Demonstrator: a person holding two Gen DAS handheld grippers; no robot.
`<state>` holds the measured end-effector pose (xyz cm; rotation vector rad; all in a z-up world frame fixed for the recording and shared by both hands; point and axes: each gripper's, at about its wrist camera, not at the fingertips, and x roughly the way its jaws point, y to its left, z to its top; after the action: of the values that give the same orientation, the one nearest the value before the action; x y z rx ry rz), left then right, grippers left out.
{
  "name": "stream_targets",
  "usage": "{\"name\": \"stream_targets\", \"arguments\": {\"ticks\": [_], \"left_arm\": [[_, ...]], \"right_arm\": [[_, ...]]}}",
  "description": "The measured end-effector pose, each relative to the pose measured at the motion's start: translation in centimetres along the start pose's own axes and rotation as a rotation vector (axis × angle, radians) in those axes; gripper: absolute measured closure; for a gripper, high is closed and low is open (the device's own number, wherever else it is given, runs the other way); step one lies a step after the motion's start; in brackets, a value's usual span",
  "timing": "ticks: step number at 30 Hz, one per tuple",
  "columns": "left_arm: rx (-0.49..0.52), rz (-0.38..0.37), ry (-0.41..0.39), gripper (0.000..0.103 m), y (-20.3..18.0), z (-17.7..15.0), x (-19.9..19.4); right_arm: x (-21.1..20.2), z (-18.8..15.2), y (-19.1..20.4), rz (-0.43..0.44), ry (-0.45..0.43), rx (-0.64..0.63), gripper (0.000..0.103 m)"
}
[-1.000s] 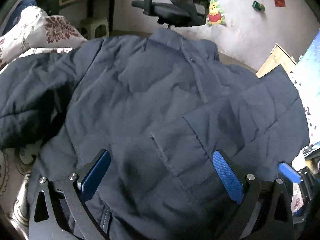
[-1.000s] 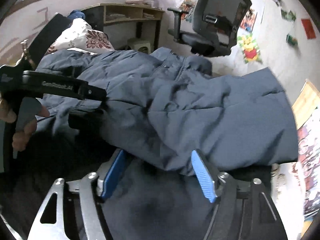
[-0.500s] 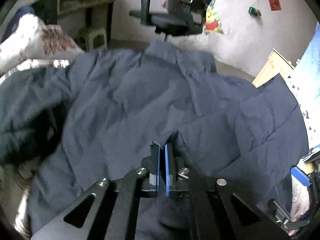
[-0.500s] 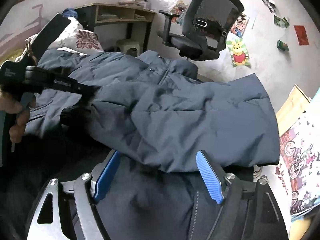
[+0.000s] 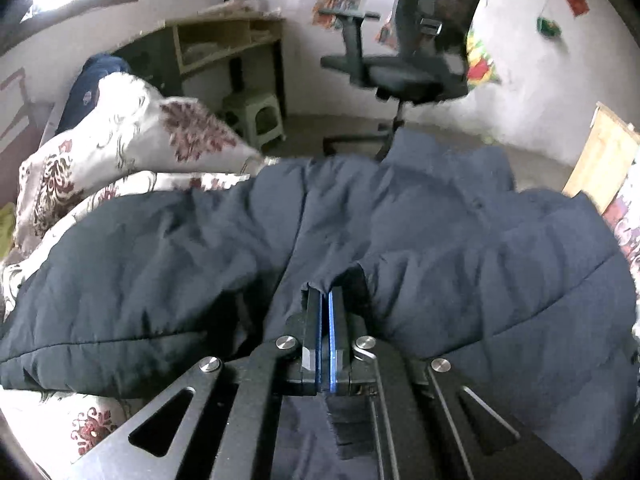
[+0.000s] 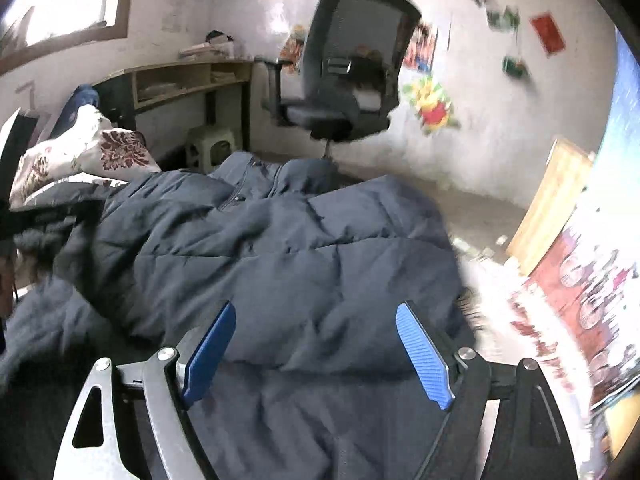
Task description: Fold large clothes
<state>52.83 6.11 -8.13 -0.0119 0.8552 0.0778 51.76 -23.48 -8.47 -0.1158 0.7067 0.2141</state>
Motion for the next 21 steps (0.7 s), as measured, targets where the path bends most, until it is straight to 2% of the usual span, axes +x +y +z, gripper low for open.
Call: {"name": "stream_targets", "arguments": {"ticks": [4,6,16,19,21], "left_arm": [[-0.019,0.003,0.059,0.102,0.9,-1.0,1.7],[-0.034,-0.003,0.078,0.102,1.3,-1.2,2.2],[-0.018,-0.007,0.093,0.101,1.2,-1.4,2.9],[-0.054,-0.029,0.076,0.098,1.8,-1.2,2.0],[-0.055,0.006,0.067,0.098,1.9,-1.1,1.2]], "right_arm": [[4.2,-0.1,0.5,0.027,0.115,0.026,0.022],[5.4,-0.5,0.7,0.026,0.143,0.027,0.022],[6.9,-1.6,0.9,0.039,0.135,0.011,0.006],[6.3,-1.7,0.7,0.052,0.105,0.030,0.006],[5.2,-1.8,0.2,0.063,0.062,0.067,0.006]]}}
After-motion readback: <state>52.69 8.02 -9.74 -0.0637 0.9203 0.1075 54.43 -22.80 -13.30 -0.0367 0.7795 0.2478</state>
